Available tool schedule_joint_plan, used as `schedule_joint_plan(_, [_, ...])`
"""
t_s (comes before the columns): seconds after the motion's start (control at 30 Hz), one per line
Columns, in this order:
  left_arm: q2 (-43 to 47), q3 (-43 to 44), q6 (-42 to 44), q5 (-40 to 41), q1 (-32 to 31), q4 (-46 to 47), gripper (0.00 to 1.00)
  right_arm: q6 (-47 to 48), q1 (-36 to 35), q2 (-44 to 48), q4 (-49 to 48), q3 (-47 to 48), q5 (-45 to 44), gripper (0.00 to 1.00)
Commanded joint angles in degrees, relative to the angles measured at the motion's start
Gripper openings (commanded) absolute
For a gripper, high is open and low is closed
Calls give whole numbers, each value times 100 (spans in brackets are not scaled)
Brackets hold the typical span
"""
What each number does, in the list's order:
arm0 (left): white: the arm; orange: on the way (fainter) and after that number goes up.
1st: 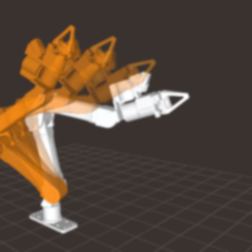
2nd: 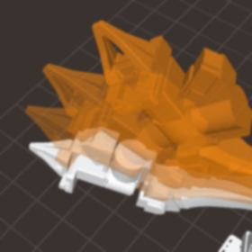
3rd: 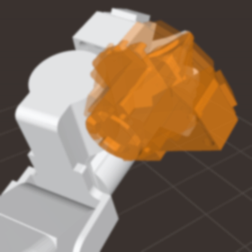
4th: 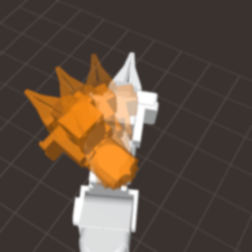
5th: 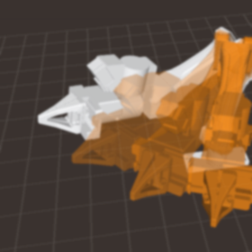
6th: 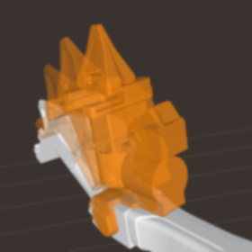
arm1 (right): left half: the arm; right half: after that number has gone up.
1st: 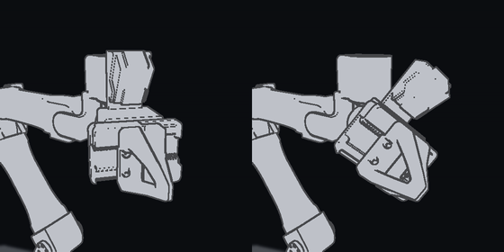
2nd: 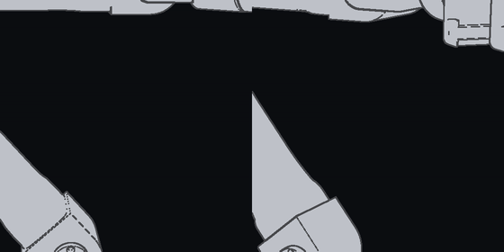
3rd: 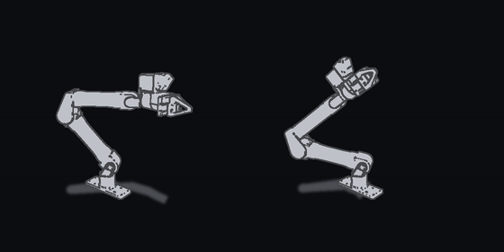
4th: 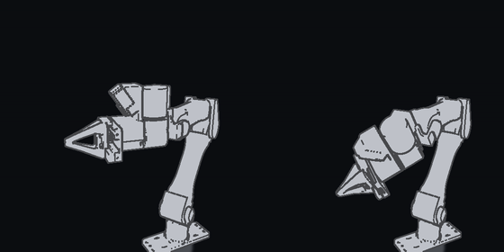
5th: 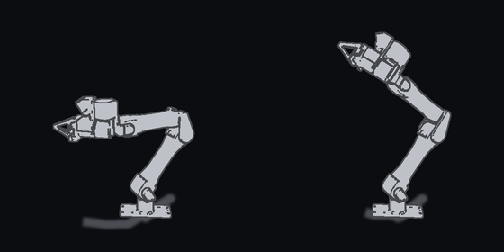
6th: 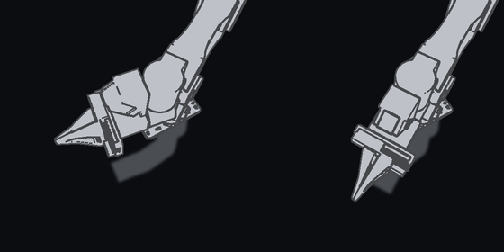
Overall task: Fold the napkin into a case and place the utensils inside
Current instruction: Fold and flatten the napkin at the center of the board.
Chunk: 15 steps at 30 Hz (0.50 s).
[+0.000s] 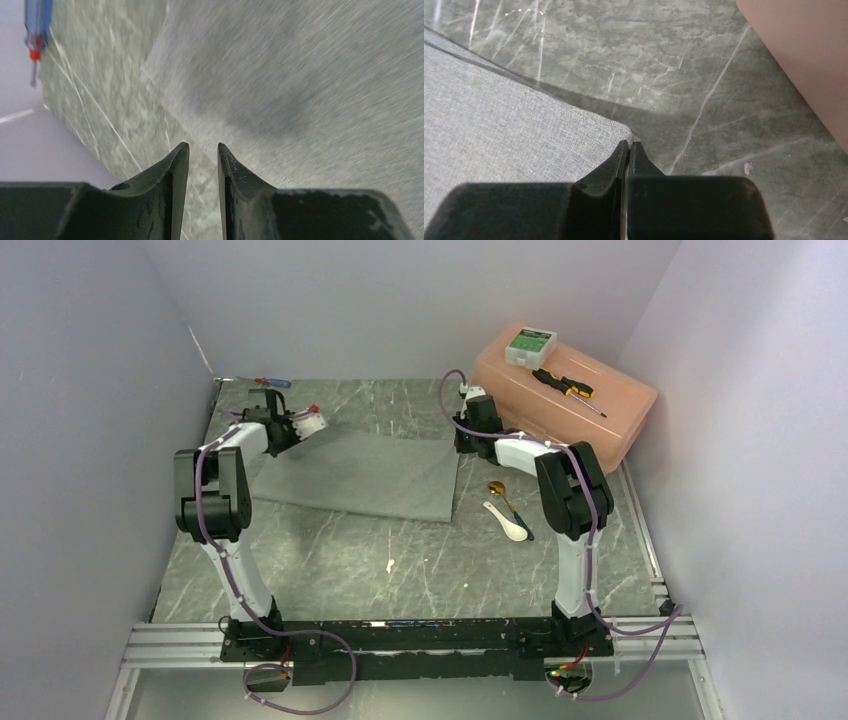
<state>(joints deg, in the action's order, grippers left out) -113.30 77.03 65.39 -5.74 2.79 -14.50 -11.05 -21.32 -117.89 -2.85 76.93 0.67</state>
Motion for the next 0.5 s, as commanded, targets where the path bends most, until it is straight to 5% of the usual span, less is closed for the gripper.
schedule_joint_plan(0.0, [324,265,-529,-249,309,-380,33,152,-96,-234,39,304,-393,0])
schedule_joint_plan(0.17, [509,-27,-623,-422,328,-474,33,159,-205,-367,152,437,-543,9])
schedule_joint_plan(0.33, [791,-348,-757,-611,326,-621,33,160,-356,-65,433,485,-1189,43])
schedule_joint_plan(0.47, [972,-204,-937,-791,360,-1134,34,114,-754,894,514,117,-1611,47])
